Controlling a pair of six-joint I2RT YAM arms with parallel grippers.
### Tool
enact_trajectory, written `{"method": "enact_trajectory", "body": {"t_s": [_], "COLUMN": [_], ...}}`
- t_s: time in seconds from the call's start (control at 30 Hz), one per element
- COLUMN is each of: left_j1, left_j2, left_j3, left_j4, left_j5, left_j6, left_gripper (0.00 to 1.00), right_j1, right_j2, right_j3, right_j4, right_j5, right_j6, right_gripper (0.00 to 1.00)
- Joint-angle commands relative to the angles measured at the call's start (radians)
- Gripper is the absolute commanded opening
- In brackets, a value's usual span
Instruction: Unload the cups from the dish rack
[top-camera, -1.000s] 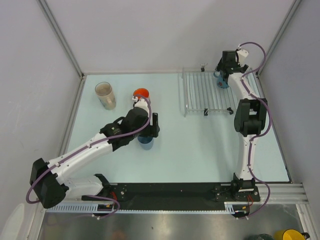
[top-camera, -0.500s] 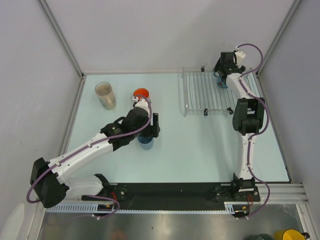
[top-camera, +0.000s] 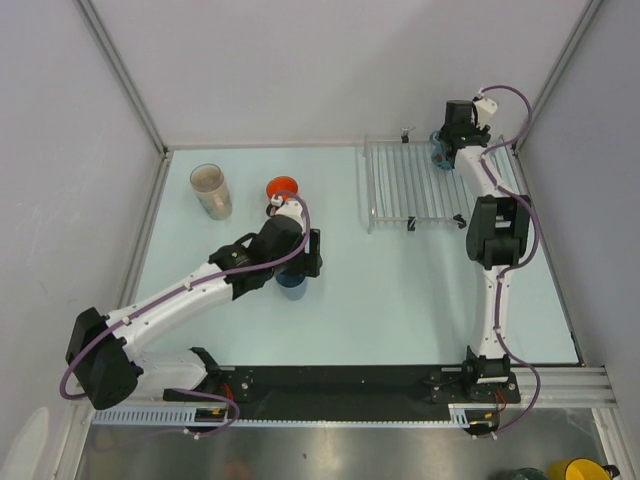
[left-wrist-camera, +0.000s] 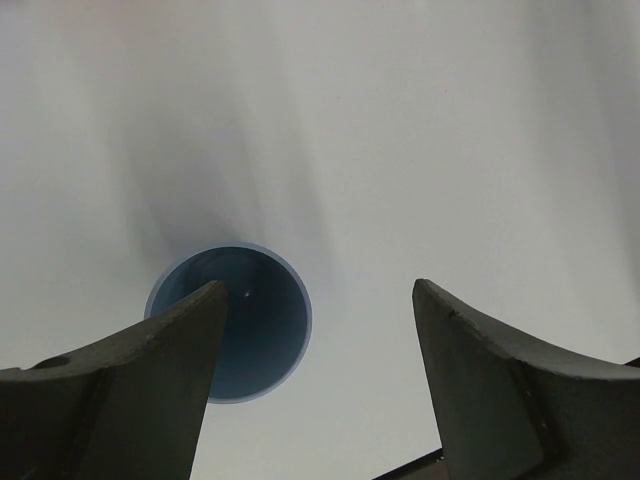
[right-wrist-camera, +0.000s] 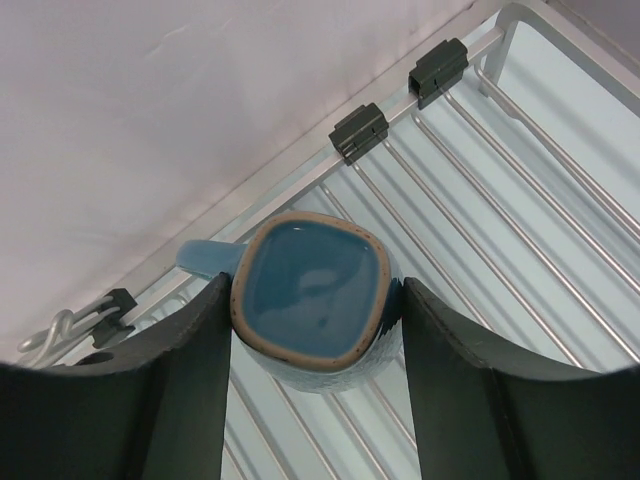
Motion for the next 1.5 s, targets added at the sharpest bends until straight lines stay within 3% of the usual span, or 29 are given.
{"method": "enact_trajectory", "body": {"t_s": [0.0, 0.03, 0.07, 0.13, 0.4, 0.77, 1.47], "left_j1": [0.003, 0.003, 0.001, 0.003, 0.003, 0.001, 0.003], "left_j2": [-0.008, -0.011, -0.012, -0.015, -0.018, -0.017, -0.067], "left_j3": [0.0, -0.003, -0.006, -0.009, -0.015, -0.009, -0.025], "left_j4": [0.03, 0.032, 0.03, 0.032, 0.032, 0.033, 0.03], "left_j5": [0.011, 0.014, 0.015, 0.015, 0.02, 0.015, -0.009], "left_j6": [-0.005, -0.006, -0.009, -0.013, -0.017, -0.019, -0.045], "left_gripper": [0.8, 0.8, 0.8, 0.8, 0.8, 0.79, 0.79], "right_j1": [-0.001, -0.003, -0.003, -0.001, 0.01, 0.092, 0.099], "right_j2": [-0.015, -0.018, -0.021, -0.027, -0.059, -0.183, -0.337], "right_j3": [-0.061, -0.067, -0.073, -0.087, -0.15, -0.186, -0.222], "right_j4": [-0.052, -0.051, -0.051, -0.051, -0.023, 0.001, -0.028], "right_j5": [-0.033, -0.031, -0.033, -0.033, -0.048, 0.16, 0.117], "right_j6": [0.026, 0.026, 0.025, 0.023, 0.012, -0.072, -0.038], "right_gripper": [0.16, 0.14, 0.05, 0.0, 0.0, 0.0, 0.0]}}
